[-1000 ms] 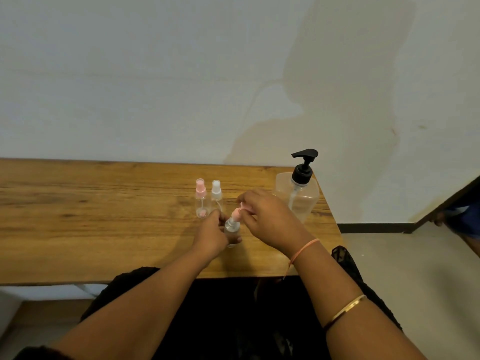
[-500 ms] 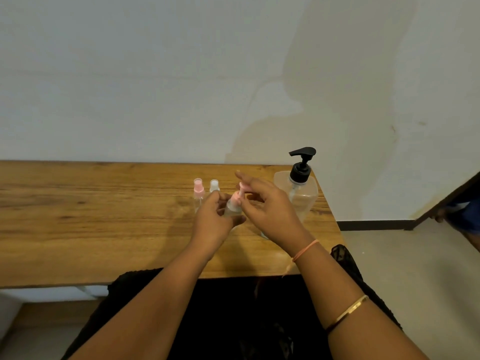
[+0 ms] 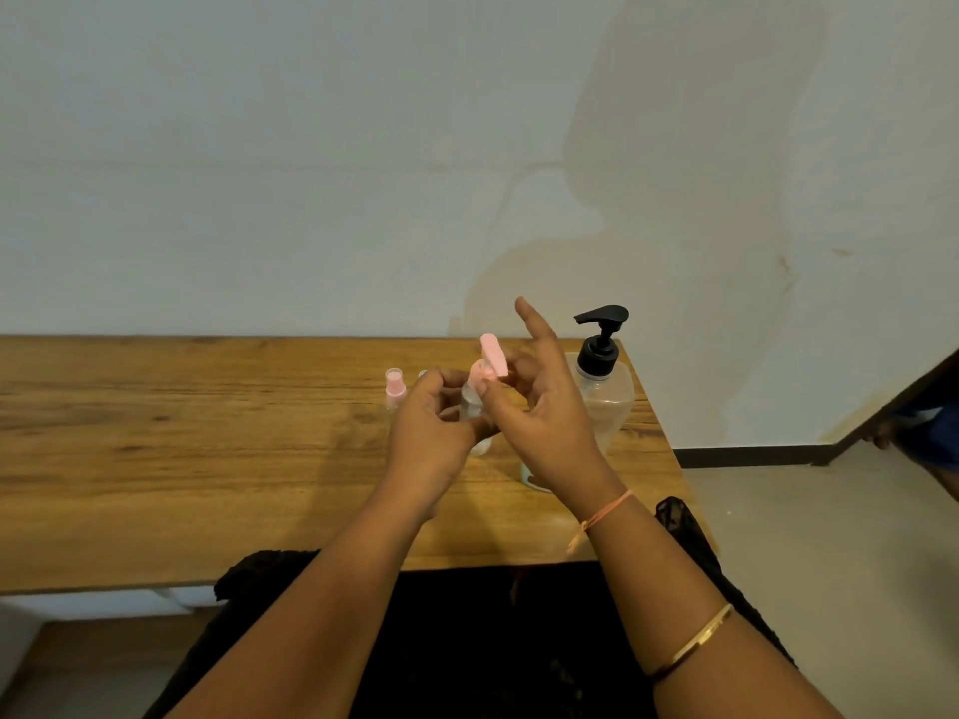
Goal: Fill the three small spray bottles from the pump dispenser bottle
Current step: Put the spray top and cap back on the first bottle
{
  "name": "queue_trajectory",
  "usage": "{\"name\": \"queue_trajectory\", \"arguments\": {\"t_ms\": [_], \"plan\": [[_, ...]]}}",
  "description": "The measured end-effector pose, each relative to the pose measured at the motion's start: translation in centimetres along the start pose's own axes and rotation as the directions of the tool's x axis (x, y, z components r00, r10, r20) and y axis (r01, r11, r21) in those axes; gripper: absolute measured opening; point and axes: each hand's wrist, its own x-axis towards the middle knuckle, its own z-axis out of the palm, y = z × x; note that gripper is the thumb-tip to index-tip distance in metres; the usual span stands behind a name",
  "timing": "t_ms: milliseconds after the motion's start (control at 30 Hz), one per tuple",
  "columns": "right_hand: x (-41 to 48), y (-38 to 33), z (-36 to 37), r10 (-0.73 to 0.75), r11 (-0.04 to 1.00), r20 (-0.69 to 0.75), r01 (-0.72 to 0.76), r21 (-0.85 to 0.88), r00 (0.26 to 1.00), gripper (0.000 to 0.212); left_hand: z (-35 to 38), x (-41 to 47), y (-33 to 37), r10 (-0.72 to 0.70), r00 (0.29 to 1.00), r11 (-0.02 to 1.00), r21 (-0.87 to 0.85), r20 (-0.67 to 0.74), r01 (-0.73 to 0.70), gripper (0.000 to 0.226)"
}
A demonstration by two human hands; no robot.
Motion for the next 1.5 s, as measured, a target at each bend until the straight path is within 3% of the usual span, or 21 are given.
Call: {"name": "queue_trajectory", "arguments": {"t_ms": [167, 267, 467, 700, 867, 1100, 1267, 1367, 1500], "plan": [[0.3, 0.2, 0.5, -0.010, 0.998, -0.038, 0.008, -0.058, 0.999, 0.061, -0.3, -0.2, 0.1, -0.015, 1.000, 1.000, -0.003, -0.013, 0.015, 0.033], [0.3, 0.1, 0.7, -0.029, 0.997, -0.062, 0.024, -0.079, 0.998, 0.061, -0.1, -0.2, 0.1, -0.017, 1.000, 1.000, 0.020, -0.021, 0.017, 0.024], [0.3, 0.2, 0.5, 0.033, 0.998, 0.052, -0.035, 0.052, 0.998, 0.057, -0.2, -0.3, 0.5, -0.033, 0.999, 0.999, -0.031, -0.024, 0.033, 0.027], [0.6, 0.1, 0.3, 0.010, 0.999, -0.043, -0.011, -0.034, 0.999, 0.057, 0.2, -0.3, 0.5, -0.031, 0.999, 0.999, 0.003, -0.036, 0.032, 0.025], [0.4, 0.0, 0.6, 0.047, 0.994, 0.032, -0.050, 0.100, 0.998, 0.060, 0.3, -0.3, 1.0, -0.038, 0.998, 0.999, -0.007, -0.058, 0.038, 0.021], [0.9, -0.1, 0.6, 0.035, 0.999, -0.088, -0.032, 0.038, 0.996, 0.053, 0.8, -0.4, 1.1, -0.041, 0.994, 0.999, -0.025, -0.103, 0.038, 0.026], [0.7, -0.1, 0.7, 0.004, 1.000, -0.162, 0.000, 0.027, 0.987, 0.072, 1.5, -0.5, 1.2, -0.044, 0.993, 0.999, -0.027, -0.112, 0.041, 0.026], [0.7, -0.2, 0.2, 0.061, 0.990, -0.091, -0.049, 0.129, 0.994, 0.083, 1.6, -0.5, 1.5, -0.070, 0.995, 0.997, -0.029, -0.077, 0.068, 0.024], [0.7, -0.6, -0.3, 0.137, 0.969, 0.065, -0.147, 0.197, 0.988, 0.050, 1.3, -0.8, 1.7, -0.073, 0.997, 0.995, -0.063, -0.027, 0.071, 0.024]]}}
